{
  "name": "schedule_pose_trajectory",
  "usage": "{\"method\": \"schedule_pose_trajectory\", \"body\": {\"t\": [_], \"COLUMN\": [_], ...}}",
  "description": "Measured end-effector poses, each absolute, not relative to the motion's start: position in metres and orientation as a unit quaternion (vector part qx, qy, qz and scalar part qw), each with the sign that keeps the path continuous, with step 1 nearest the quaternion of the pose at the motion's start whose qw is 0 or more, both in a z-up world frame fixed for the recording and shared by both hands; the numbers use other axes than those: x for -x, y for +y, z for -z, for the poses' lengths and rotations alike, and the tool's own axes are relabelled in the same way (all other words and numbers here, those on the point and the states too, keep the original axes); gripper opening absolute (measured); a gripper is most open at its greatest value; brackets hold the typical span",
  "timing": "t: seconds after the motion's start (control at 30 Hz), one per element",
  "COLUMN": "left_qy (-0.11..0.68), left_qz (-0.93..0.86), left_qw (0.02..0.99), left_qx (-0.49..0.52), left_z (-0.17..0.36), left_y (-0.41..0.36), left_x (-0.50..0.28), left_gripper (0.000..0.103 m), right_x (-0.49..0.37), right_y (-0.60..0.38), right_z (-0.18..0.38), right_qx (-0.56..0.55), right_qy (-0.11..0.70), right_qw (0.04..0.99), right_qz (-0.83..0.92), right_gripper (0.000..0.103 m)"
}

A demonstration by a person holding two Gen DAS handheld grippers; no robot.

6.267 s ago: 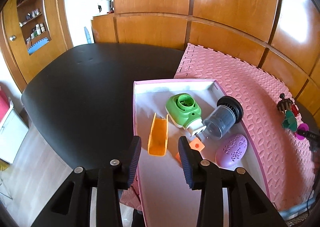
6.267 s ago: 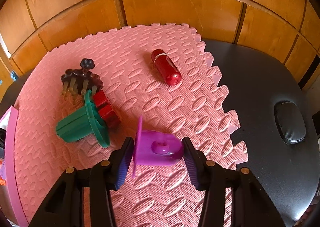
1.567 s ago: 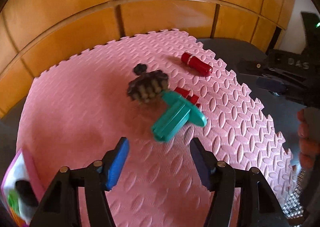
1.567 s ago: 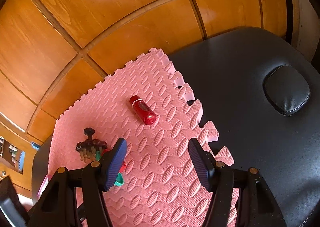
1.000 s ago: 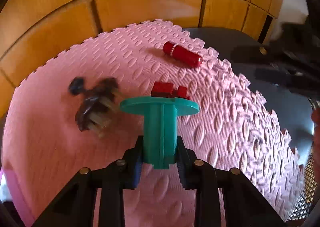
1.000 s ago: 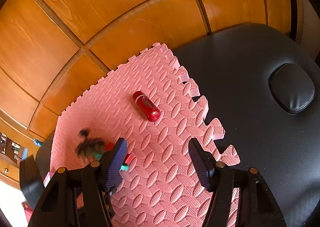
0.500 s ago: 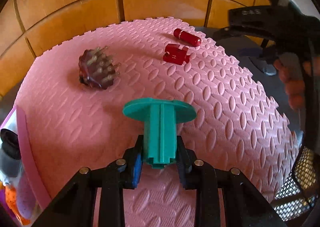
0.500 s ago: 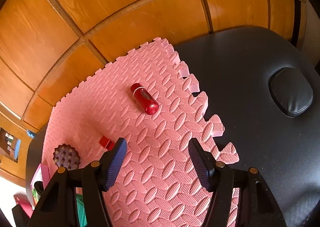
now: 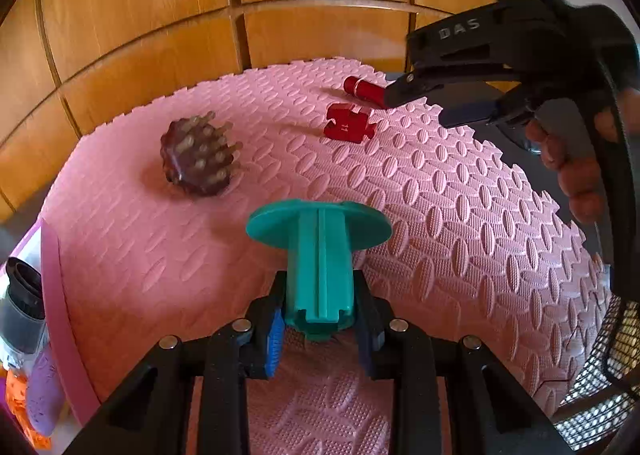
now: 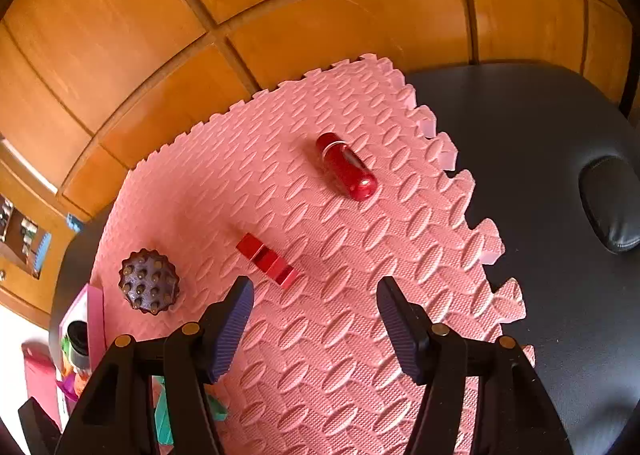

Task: Organize rigid objects
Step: 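Lift the teal spool with the left tool while the right tool grasps the brown spiky ball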

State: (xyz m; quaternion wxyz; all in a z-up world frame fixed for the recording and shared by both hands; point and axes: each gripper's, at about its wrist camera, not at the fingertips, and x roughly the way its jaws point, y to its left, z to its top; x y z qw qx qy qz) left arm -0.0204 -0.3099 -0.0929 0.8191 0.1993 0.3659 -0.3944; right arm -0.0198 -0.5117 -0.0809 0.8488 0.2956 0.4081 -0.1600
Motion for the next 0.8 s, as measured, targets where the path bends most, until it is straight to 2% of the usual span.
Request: {"method": "schedule_pose_trajectory", "body": {"t": [0.3, 0.57, 0.67, 0.8], "left_qy": [0.339, 0.332, 0.332, 0.333], "left_qz": [0.39, 0.39, 0.391, 0.391], "left_qw": [0.828, 0.832, 0.832, 0.832], "left_qx": [-0.216, -0.215, -0.213, -0.209], "left_z": [0.094, 0.094, 0.094, 0.094], "left_y": [-0.31, -0.309, -0.307, -0.306], "left_x": [0.027, 0.029, 0.029, 0.028], "left_gripper": [0.03, 0.03, 0.03, 0.03], "right_x": [0.02, -0.007, -0.025, -0.058], "right_y": [-0.516, -0.476, -0.456, -0.432], "right_z": [0.087, 0.082, 0.08, 0.071], "right_qx": [-0.305, -0.287, -0.249, -0.19], "right_qy": [0.415, 0.429, 0.449, 0.467], "right_qw": [0.842, 0.856, 0.856, 0.858], "right_qz": [0.16, -0.018, -0.057, -0.094], "right_gripper": [0.064, 0.069, 0.08, 0.083]}}
